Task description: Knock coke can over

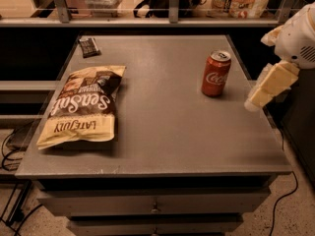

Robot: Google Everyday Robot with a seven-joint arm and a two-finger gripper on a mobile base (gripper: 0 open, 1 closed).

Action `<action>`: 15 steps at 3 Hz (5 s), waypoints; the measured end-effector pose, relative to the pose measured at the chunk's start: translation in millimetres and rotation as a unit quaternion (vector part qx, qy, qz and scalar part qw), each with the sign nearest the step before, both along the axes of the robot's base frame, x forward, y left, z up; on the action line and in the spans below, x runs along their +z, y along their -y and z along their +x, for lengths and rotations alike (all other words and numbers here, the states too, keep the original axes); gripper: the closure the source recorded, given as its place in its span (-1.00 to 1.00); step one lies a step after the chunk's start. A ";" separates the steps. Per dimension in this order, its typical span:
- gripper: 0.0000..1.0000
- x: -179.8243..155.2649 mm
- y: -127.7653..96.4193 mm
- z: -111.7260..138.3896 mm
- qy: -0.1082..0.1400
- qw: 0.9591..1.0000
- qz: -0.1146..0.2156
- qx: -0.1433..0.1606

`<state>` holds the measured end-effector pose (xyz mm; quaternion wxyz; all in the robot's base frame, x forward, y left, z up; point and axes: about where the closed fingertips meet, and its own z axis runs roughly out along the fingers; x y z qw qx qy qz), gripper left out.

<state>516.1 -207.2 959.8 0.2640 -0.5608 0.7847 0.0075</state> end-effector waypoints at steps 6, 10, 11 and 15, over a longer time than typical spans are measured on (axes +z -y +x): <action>-0.66 -68.5 -57.0 106.0 0.017 0.932 0.360 0.038; 1.00 -40.6 -108.2 94.1 0.020 0.985 0.145 0.094; 1.00 -33.0 -117.9 84.0 0.029 0.993 0.037 0.110; -0.72 -90.5 -86.7 72.9 -0.018 0.948 -0.289 0.136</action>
Offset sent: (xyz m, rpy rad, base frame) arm 0.0604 0.0301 -0.0307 0.4815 -0.0532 0.0510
